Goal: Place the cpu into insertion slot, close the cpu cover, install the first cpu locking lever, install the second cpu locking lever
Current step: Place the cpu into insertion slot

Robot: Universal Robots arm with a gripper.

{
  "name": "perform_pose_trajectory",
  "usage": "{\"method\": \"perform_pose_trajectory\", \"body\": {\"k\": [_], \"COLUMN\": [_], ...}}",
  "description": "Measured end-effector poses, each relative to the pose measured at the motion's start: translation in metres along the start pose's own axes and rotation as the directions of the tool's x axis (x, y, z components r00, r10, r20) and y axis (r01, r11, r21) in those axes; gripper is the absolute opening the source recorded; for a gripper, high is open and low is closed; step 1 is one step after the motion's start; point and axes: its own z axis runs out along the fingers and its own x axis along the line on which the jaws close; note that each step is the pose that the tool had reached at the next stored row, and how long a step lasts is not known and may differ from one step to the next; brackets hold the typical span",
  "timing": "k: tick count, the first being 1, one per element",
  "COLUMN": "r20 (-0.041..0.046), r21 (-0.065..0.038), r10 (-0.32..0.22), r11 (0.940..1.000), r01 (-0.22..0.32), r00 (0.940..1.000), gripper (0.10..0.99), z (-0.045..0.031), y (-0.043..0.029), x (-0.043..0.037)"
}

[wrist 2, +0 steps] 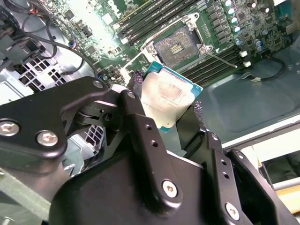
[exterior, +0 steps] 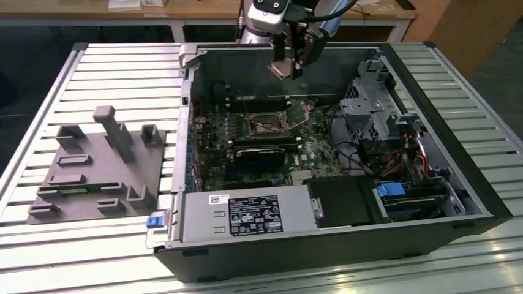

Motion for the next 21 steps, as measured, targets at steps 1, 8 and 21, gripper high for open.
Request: {"method": "perform_pose_trajectory", "body": {"k": [1,8,21], "r20": [0.0005,0.0067,0.0206], "r21": [0.000,-0.002,-0.007], "r10": [0.005,0.075,0.237], "r11": [1.0000,0.9972,0.9716], "r01": [-0.005,-0.075,-0.236], "r00": [1.0000,0.9971,0.9714], "gripper": [0.537,0.537,0.537], "z": [0.0000,0.0005,0.0020], "y": [0.0000,0.0000,-0.0001], "x": [0.0000,0.0001,0.0002]}}
